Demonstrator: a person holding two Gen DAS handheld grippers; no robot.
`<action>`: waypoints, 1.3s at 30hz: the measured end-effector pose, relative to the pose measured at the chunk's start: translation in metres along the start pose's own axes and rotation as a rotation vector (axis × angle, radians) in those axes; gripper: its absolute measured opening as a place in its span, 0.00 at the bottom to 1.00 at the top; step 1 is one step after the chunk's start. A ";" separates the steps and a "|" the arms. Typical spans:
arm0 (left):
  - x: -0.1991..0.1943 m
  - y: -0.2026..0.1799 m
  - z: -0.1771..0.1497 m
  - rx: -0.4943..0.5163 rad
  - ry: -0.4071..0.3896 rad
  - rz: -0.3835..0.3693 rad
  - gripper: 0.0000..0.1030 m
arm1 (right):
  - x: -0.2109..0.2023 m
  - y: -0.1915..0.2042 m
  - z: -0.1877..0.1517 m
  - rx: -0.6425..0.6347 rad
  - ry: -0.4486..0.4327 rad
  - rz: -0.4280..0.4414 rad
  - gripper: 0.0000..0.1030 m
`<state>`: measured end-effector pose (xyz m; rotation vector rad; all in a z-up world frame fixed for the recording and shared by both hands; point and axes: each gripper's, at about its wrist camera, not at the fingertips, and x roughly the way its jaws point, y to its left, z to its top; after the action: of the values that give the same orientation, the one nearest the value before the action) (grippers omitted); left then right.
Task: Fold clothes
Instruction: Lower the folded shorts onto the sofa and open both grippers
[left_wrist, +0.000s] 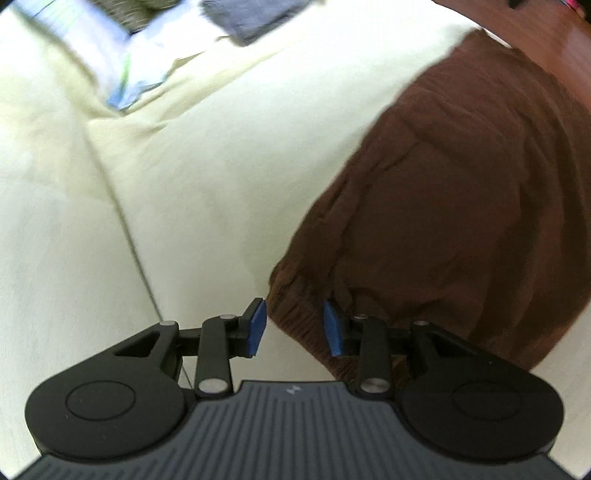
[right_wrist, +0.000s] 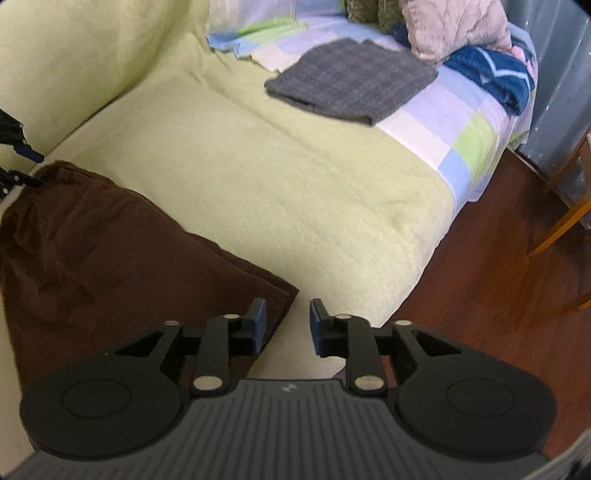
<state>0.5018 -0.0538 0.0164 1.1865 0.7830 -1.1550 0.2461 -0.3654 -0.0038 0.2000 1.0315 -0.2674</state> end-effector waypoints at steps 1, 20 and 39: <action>0.000 0.002 -0.003 -0.030 -0.008 0.003 0.41 | 0.000 0.001 0.002 -0.006 -0.006 0.001 0.29; -0.072 -0.042 -0.005 -0.622 -0.020 0.268 0.48 | 0.048 -0.012 0.053 -0.447 0.033 0.397 0.31; -0.075 -0.263 0.001 -1.394 -0.131 0.351 0.49 | 0.036 0.023 0.064 -0.821 0.103 0.526 0.37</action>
<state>0.2297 -0.0276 0.0106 0.0444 0.9458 -0.1913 0.3234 -0.3661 -0.0016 -0.2645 1.0758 0.6485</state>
